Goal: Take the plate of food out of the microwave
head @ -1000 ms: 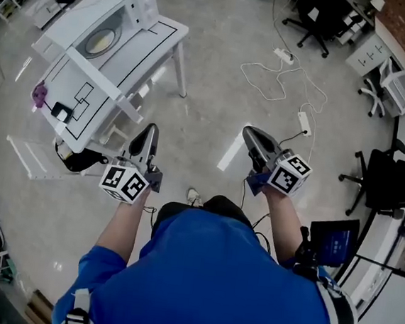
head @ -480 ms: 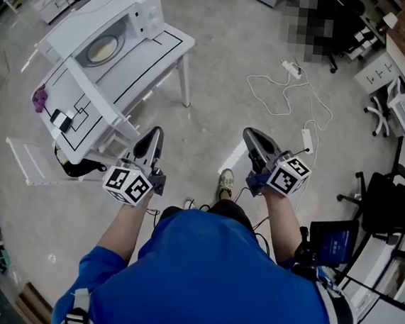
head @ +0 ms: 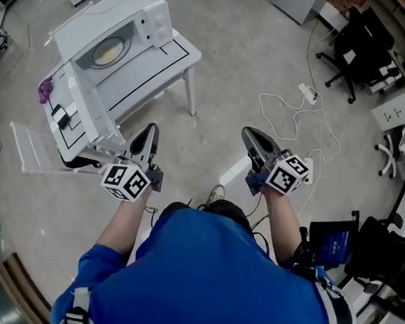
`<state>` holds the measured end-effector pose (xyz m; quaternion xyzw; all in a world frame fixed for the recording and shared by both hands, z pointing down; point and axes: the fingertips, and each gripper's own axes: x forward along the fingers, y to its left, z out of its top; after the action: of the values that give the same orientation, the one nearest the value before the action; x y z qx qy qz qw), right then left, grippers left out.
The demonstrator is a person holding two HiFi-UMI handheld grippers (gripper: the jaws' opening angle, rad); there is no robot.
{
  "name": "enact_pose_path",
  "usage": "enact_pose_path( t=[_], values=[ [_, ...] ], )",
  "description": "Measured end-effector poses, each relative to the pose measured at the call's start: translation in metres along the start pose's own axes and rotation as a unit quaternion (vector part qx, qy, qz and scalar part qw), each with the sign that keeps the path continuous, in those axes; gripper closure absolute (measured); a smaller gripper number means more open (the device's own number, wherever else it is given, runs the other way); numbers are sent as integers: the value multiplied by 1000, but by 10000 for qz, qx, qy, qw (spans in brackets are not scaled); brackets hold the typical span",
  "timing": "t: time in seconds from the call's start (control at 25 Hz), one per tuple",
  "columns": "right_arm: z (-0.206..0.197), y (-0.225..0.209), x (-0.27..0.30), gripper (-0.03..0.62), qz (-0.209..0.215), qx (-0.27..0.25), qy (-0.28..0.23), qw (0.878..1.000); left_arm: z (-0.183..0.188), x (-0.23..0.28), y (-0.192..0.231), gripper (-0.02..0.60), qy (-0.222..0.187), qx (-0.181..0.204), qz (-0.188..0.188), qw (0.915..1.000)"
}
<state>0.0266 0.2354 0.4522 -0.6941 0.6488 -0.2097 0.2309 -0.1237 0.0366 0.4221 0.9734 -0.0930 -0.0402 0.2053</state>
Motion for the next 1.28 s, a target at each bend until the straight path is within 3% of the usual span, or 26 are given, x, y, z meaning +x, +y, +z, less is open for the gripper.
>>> enact_pose_path(
  t=[0.56, 0.84, 1.04, 1.28],
  values=[
    [33, -54, 50, 591, 653, -54, 518, 9965, 3, 57, 15, 571, -222, 178, 1019, 9944],
    [37, -69, 100, 591, 889, -213, 821, 9924, 9, 85, 56, 572, -416, 150, 1332, 9901],
    [52, -83, 171, 591, 1141, -382, 1177, 9857, 29, 124, 104, 572, -584, 80, 1588, 9856],
    [50, -79, 242, 591, 1507, -506, 1514, 9756, 51, 130, 153, 571, -821, 33, 2005, 9762]
  ],
)
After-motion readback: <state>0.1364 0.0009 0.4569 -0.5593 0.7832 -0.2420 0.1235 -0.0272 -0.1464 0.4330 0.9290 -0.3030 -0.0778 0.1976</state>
